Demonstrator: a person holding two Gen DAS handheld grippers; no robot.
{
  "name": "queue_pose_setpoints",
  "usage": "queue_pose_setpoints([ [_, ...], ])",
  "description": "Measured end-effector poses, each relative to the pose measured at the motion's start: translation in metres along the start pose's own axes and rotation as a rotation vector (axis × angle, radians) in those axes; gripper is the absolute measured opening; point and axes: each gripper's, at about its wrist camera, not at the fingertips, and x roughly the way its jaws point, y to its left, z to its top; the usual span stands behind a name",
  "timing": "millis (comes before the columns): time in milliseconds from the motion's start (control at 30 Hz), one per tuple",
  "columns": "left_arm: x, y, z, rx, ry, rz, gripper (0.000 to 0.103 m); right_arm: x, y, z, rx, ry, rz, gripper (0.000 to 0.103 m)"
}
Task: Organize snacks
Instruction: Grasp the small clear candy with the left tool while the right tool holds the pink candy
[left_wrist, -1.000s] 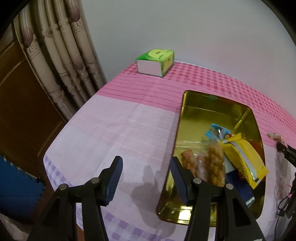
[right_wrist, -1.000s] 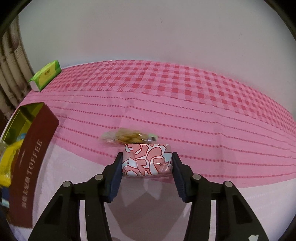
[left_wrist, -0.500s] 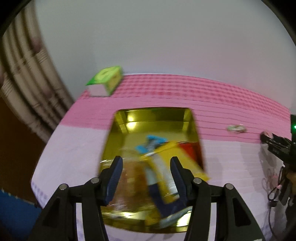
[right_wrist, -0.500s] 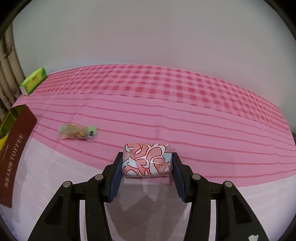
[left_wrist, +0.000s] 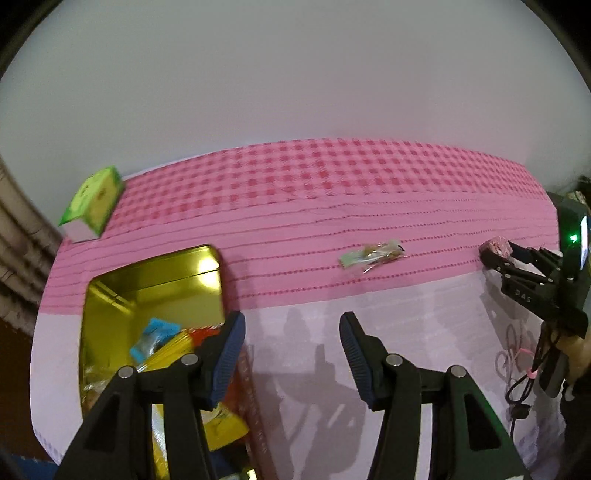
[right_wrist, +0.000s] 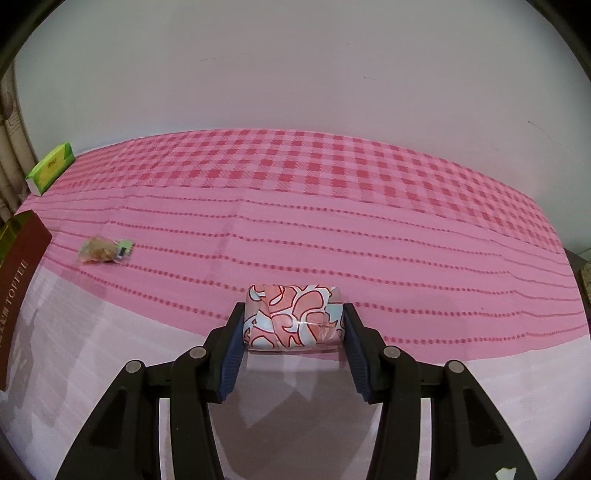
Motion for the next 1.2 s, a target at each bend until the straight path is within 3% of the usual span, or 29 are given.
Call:
queue_pose_setpoints([
  [733,0.071,-0.051,0.041,0.275,0.117,-0.215,0.054,-0.002,-0.003,-0.002,0.005,-0.002,0.008,0.046],
  [1200,0.111,-0.068,0.06,0.367,0.164,-0.257,0.054,-0.002,-0.003,-0.002,0.005,-0.002,0.008,0.047],
])
